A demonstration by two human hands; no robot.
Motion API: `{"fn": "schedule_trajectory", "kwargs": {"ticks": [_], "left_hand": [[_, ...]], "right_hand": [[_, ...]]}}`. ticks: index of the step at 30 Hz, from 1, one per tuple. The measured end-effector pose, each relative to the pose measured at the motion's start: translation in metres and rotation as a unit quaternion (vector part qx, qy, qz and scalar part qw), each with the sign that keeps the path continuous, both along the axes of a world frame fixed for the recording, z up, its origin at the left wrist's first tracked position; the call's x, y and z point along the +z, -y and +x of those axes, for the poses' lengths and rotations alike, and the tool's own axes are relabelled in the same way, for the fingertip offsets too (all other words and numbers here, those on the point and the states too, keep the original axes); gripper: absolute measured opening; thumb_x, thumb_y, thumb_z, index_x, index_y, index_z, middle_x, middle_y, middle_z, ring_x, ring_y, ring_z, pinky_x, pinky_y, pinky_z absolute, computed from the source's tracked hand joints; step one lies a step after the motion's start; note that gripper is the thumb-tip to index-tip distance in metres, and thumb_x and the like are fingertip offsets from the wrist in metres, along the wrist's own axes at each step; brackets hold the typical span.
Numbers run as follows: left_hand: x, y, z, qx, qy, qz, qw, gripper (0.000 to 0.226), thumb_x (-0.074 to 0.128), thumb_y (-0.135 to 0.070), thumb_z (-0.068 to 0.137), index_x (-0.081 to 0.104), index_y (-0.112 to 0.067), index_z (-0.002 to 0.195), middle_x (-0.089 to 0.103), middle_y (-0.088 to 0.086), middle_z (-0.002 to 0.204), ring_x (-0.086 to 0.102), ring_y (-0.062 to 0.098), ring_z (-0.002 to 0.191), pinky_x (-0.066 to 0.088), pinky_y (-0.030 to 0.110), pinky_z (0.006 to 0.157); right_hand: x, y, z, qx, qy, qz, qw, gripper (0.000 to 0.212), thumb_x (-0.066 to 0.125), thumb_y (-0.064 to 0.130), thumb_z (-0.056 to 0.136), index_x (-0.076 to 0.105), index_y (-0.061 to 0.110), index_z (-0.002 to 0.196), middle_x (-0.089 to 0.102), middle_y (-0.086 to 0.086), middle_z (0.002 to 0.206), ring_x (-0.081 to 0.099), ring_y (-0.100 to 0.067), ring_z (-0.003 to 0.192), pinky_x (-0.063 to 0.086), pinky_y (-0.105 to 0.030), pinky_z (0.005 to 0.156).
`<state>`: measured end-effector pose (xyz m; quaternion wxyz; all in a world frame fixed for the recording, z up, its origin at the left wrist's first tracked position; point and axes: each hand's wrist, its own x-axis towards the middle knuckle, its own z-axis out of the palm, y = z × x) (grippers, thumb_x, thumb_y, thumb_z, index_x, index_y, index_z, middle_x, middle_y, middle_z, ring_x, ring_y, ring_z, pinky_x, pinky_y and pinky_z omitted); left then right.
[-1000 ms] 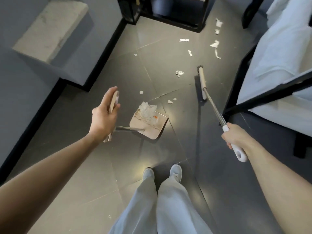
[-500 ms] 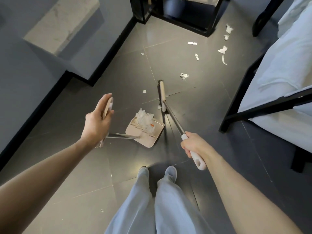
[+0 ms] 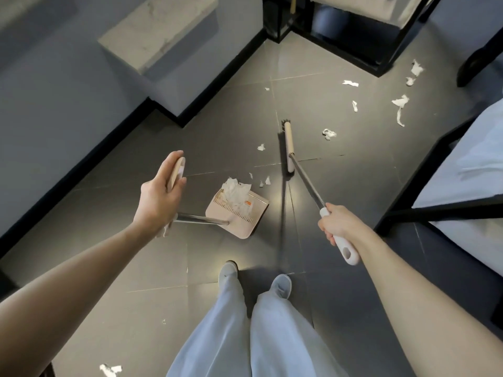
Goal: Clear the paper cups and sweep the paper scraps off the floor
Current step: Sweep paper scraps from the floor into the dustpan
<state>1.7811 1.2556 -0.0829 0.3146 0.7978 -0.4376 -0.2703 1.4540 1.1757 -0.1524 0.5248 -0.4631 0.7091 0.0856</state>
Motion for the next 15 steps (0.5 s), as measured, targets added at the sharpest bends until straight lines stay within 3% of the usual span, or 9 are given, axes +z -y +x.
{"fn": "schedule_trajectory", "kwargs": {"ticks": [2, 7, 15], "left_hand": [[-0.002, -0.003, 0.008, 0.006, 0.001, 0.001, 1.000, 0.043, 0.050, -0.016, 0.098, 0.046, -0.040, 0.134, 0.054, -0.008, 0.079, 0.044, 0.017, 0.055, 0.042, 0.014, 0.049], [-0.005, -0.006, 0.036, 0.007, 0.001, 0.012, 1.000, 0.043, 0.050, -0.017, 0.099, 0.045, -0.040, 0.134, 0.055, -0.010, 0.084, 0.046, 0.018, 0.057, 0.043, 0.014, 0.051], [-0.015, 0.023, 0.078, -0.048, -0.020, 0.028, 0.998, 0.042, 0.049, -0.018, 0.099, 0.045, -0.043, 0.132, 0.056, -0.005, 0.083, 0.046, 0.015, 0.054, 0.045, 0.018, 0.051]], "right_hand": [[-0.004, -0.008, 0.020, -0.010, 0.024, 0.015, 1.000, 0.054, 0.042, -0.002, 0.079, 0.045, -0.007, 0.132, 0.056, -0.016, 0.068, 0.048, -0.027, 0.056, 0.042, -0.034, 0.062], [-0.011, -0.027, 0.068, -0.053, 0.063, 0.046, 0.996, 0.056, 0.044, 0.002, 0.082, 0.043, 0.017, 0.136, 0.054, -0.013, 0.073, 0.045, -0.019, 0.054, 0.041, -0.030, 0.056], [-0.001, 0.005, 0.104, -0.028, 0.013, -0.022, 0.999, 0.057, 0.044, 0.003, 0.074, 0.046, 0.012, 0.130, 0.061, -0.013, 0.065, 0.052, -0.025, 0.055, 0.047, -0.037, 0.059]]}}
